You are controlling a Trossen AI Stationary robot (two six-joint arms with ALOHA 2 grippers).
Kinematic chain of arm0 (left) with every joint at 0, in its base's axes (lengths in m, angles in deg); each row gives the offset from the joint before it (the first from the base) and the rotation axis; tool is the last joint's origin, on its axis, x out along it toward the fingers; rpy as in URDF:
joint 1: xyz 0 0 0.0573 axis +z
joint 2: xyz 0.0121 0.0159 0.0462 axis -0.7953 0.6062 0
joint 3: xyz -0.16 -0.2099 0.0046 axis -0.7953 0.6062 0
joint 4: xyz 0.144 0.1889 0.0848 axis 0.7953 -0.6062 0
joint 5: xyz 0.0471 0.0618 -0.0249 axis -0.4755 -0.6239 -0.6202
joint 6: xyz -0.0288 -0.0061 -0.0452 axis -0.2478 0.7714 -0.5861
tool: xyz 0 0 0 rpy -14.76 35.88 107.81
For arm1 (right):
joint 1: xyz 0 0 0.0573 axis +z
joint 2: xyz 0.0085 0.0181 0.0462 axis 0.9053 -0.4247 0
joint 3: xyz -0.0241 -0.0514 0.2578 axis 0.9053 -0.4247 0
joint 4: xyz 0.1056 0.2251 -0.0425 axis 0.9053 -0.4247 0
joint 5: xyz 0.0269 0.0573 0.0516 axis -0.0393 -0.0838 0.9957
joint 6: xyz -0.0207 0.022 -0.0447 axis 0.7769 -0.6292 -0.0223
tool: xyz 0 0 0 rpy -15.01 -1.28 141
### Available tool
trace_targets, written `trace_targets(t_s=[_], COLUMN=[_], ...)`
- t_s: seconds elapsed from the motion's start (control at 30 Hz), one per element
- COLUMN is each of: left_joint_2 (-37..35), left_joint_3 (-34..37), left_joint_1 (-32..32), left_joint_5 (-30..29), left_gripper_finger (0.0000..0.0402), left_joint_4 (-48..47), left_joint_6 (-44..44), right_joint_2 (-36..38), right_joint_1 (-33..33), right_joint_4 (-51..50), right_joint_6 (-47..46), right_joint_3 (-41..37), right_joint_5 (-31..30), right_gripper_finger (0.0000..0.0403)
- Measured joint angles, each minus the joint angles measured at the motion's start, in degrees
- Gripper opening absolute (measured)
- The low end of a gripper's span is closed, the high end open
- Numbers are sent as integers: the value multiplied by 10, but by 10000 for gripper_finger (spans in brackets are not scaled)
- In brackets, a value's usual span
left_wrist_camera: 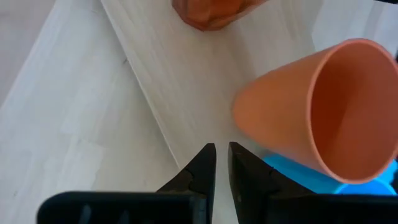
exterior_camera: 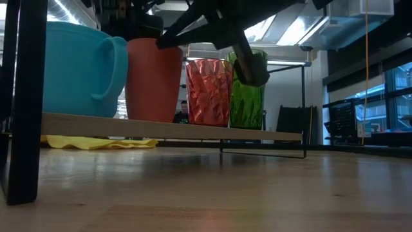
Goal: Stack small to large cups/mugs on shelf
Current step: Adjust the orange cup on the shelf
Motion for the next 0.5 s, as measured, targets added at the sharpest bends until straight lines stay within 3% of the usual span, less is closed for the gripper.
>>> trace_targets(t_s=[0.5], left_joint_2=[0], left_joint_3=[0], left_joint_1=[1], left_joint_5=[40], left_gripper_finger=[37], left_joint_4=[52], left_joint_6=[11], right_joint_2=[0], right_joint_1=[-17], right_joint_4=[2], right_joint_6=[-11], right_joint_3=[0], right_joint_5=[-5], right_gripper_finger=[2])
